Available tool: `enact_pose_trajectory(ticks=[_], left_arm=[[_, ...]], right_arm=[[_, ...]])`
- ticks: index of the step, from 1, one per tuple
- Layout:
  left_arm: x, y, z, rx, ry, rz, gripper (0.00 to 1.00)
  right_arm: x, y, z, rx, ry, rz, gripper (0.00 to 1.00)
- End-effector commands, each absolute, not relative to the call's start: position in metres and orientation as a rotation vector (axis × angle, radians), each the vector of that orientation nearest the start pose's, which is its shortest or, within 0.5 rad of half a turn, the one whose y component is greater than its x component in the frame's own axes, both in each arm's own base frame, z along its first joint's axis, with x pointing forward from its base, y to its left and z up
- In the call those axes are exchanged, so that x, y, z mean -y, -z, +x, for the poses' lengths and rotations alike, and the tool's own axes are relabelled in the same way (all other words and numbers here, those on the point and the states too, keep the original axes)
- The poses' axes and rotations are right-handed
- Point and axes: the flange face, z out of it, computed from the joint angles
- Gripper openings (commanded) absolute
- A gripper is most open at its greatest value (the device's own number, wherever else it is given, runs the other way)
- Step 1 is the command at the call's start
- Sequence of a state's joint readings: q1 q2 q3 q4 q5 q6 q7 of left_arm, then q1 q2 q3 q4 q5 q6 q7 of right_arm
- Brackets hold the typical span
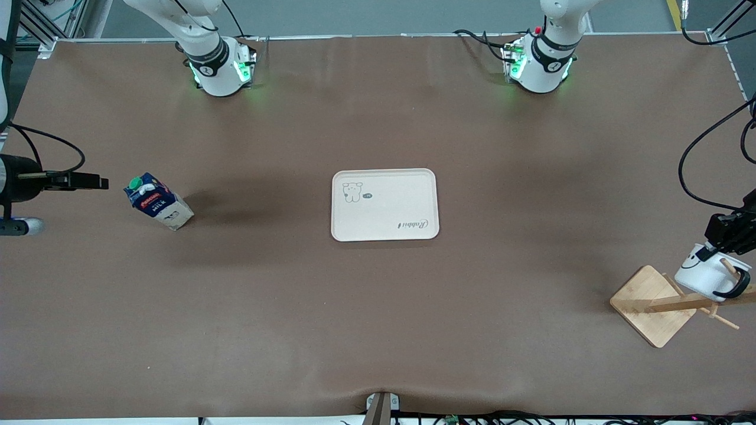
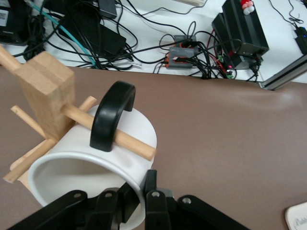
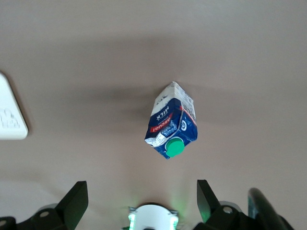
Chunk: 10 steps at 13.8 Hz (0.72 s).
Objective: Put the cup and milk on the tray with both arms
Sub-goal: 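Grasp the mug rim with the left gripper and lift it off the stand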
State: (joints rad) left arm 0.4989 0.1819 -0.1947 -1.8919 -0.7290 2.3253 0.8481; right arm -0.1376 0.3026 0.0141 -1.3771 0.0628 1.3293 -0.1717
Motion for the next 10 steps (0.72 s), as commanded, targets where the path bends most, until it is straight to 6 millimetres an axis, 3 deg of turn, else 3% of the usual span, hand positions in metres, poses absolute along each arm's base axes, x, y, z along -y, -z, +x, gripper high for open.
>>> enact_pose_trajectory(ticks=[1,3,6,9,10], left_arm=[[-0.171,-0.455,0.593,-0.233,0.914,-3.456,0.00],[-0.172,-0.458,0.586,-0.252,0.875,-3.496,0.00],[-0.173,-0.474,0.574,-0.166,0.800,-3.539,0.00],[-0.160,-0.494,0.571,-0.077,0.733,-3.518,0.00],[-0.143,-0.499,0.573,-0.038,0.686,-3.522,0.00]], right_arm=[[0.067,-0.524,0.609,0.186,-0.512,-2.963,1.00],[0.077,-0.517,0.610,0.151,-0.544,-2.996,1.00],[0.088,-0.517,0.609,-0.102,-0.554,-3.027,1.00],[0.079,-0.523,0.609,-0.098,-0.538,-3.037,1.00],[0.081,-0.519,0.608,-0.114,-0.548,-3.020,1.00]])
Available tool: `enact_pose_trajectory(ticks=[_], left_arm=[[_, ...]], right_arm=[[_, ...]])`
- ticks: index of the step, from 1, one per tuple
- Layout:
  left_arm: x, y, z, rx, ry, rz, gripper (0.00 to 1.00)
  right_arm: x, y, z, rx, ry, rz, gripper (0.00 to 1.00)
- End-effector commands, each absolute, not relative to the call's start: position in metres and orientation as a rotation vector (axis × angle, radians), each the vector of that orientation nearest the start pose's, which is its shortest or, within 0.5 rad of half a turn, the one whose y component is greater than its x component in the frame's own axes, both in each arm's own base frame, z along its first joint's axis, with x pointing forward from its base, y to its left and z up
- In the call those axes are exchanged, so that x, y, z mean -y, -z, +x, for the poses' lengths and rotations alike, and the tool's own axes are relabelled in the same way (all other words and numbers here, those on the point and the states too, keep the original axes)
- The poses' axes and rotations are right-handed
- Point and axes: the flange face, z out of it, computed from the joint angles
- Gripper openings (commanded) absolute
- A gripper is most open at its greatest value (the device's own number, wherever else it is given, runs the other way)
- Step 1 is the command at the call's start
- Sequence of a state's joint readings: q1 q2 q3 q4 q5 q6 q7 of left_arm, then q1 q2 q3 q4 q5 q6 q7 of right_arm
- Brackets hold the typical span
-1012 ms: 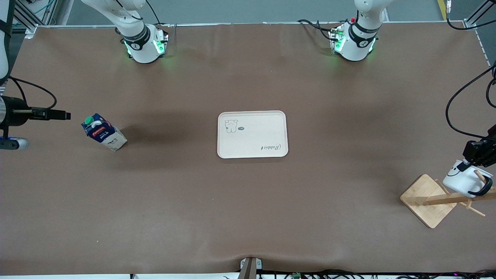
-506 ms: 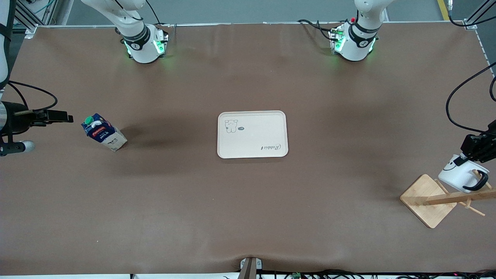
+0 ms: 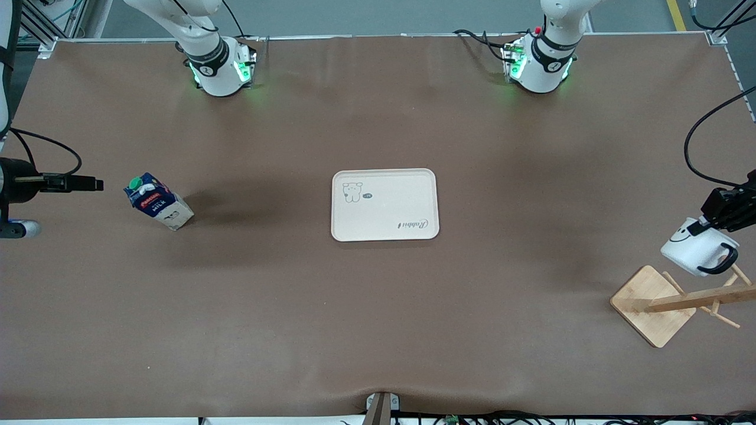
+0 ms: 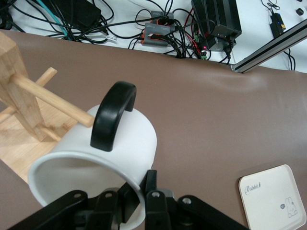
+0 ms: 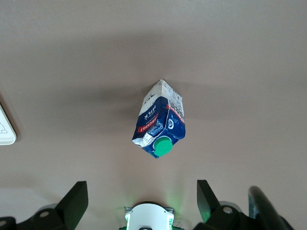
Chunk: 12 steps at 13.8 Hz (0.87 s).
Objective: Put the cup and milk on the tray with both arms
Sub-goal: 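Grasp the mug rim with the left gripper and lift it off the stand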
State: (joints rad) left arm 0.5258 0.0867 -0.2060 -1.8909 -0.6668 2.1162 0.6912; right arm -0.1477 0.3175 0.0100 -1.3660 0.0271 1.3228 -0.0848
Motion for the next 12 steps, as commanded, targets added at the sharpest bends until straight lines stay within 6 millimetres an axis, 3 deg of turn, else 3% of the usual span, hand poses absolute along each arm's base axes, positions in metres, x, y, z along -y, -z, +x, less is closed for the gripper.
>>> enact_pose_trajectory(ticks=[1,3,6,9,12], left_arm=[[-0.126,-0.507,0.576,0.011,0.626,-3.505,0.00],[-0.091,-0.522,0.583,0.135,0.540,-3.468,0.00],[-0.036,-0.533,0.595,0.256,0.461,-3.443,0.00],[0.016,-0.538,0.601,0.303,0.401,-3.372,0.00],[0.065,-0.527,0.602,0.336,0.329,-3.361,0.00]], right_arm=[[0.082,-0.516,0.606,-0.181,-0.567,-3.020,1.00],[0.077,-0.500,0.600,-0.435,-0.635,-3.014,1.00],[0.072,-0.501,0.602,-0.805,-0.575,-2.998,1.00],[0.070,-0.487,0.577,-0.909,-0.466,-2.989,1.00],[0.073,-0.464,0.550,-0.936,-0.264,-2.985,1.00]])
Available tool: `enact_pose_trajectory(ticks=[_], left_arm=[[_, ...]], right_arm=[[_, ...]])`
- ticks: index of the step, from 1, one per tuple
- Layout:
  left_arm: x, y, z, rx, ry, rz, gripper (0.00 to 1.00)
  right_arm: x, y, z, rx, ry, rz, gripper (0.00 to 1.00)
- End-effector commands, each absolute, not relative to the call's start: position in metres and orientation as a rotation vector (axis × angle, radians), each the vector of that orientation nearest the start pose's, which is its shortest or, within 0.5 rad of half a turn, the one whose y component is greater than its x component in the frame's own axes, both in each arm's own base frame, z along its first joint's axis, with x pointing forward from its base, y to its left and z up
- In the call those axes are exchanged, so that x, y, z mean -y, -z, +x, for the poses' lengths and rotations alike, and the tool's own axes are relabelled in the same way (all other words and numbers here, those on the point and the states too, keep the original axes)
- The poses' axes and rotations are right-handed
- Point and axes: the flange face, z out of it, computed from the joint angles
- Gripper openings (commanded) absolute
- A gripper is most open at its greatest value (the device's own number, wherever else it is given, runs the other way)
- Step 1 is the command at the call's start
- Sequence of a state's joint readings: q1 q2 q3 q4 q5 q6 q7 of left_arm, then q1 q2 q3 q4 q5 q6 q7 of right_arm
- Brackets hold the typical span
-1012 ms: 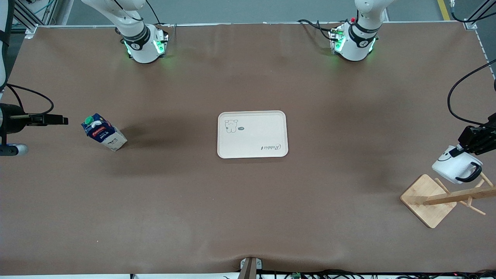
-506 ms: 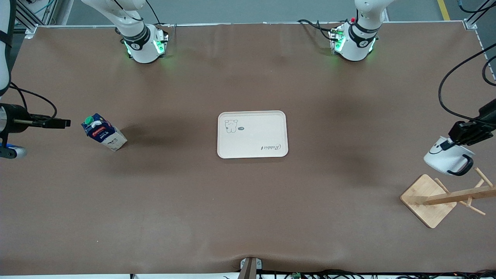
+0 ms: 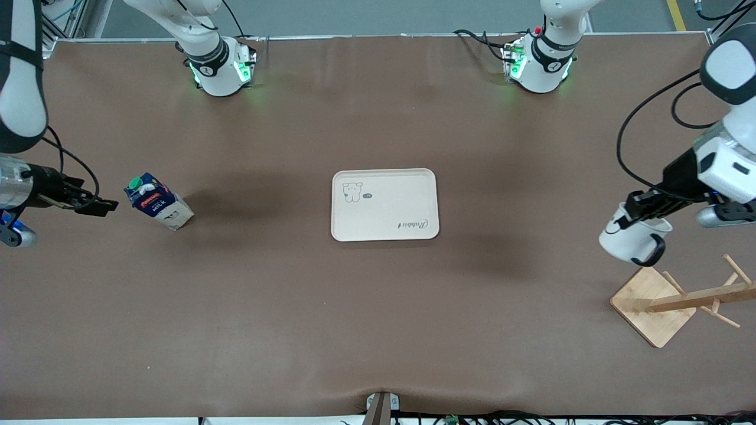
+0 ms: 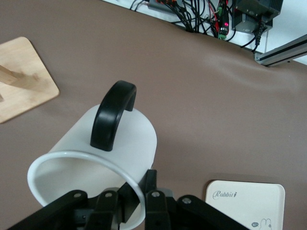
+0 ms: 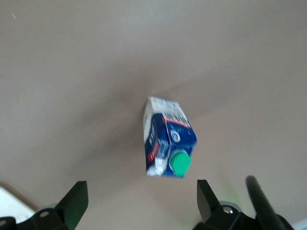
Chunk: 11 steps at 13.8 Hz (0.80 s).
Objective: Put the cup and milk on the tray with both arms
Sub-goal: 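Carry the mug to the tray with the left gripper while the right grasps the carton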
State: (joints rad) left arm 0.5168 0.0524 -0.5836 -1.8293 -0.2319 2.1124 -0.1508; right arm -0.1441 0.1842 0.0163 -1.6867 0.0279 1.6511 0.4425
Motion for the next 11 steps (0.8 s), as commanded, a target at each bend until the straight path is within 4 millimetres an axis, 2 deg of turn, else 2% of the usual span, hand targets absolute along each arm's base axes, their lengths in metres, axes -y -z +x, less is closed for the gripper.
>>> enact_pose_trajectory(ticks=[1,3,5,8,11], left_arm=[[0.081,-0.524,0.602,0.343,0.309,-3.352,0.00],[0.113,-0.518,0.598,0.359,0.267,-3.346,0.00],[0.153,-0.509,0.590,0.389,0.188,-3.338,0.00],[0.206,-0.492,0.585,0.464,0.099,-3.294,0.00],[0.263,-0.464,0.577,0.582,-0.035,-3.270,0.00]], right_arm=[[0.076,-0.457,0.539,-0.949,-0.259,-2.982,1.00],[0.082,-0.440,0.521,-0.979,-0.227,-2.971,1.00],[0.088,-0.420,0.508,-1.007,-0.227,-2.963,1.00],[0.090,-0.398,0.507,-1.078,-0.101,-2.935,1.00],[0.085,-0.392,0.505,-1.193,-0.095,-2.893,1.00]])
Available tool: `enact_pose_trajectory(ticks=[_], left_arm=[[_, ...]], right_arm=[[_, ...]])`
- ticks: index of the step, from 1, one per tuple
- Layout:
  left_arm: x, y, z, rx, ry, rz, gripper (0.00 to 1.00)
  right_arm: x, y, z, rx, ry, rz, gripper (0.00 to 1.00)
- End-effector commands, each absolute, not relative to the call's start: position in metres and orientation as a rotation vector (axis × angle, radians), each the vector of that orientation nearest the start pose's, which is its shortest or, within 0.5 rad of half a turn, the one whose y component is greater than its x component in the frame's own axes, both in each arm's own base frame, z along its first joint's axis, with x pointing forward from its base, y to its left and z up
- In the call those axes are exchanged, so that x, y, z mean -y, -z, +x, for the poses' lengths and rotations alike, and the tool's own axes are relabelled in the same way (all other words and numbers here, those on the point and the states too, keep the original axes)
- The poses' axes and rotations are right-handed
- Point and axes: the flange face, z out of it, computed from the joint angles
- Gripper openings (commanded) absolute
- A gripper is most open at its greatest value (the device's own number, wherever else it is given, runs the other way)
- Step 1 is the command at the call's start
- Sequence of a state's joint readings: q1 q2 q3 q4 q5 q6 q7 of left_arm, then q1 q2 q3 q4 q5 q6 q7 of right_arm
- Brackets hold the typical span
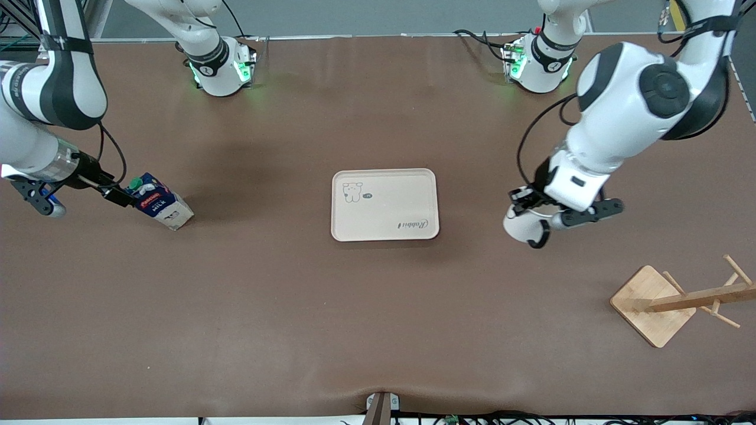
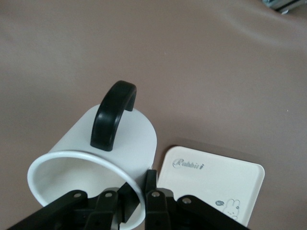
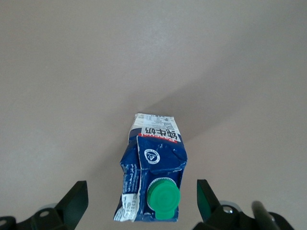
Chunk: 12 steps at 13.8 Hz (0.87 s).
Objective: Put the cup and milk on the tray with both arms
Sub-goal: 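Carry the mug to the tray with the left gripper while the right grasps the carton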
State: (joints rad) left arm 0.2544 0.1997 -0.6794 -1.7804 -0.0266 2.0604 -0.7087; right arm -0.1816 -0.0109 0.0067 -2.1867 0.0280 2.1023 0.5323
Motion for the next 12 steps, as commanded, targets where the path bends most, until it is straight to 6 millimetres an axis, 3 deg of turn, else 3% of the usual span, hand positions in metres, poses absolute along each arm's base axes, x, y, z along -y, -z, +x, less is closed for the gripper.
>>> enact_pose_trajectory(ticks=[1,5,12], left_arm=[[0.278,-0.454,0.572,0.617,-0.056,-3.245,0.00],[0.332,-0.412,0.550,0.739,-0.192,-3.178,0.00],[0.401,-0.341,0.528,0.867,-0.435,-3.089,0.00]], right_arm=[[0.084,-0.386,0.502,-1.221,-0.111,-2.884,1.00],[0.082,-0.376,0.491,-1.224,-0.149,-2.888,1.00],[0.081,-0.356,0.479,-1.227,-0.097,-2.882,1.00]])
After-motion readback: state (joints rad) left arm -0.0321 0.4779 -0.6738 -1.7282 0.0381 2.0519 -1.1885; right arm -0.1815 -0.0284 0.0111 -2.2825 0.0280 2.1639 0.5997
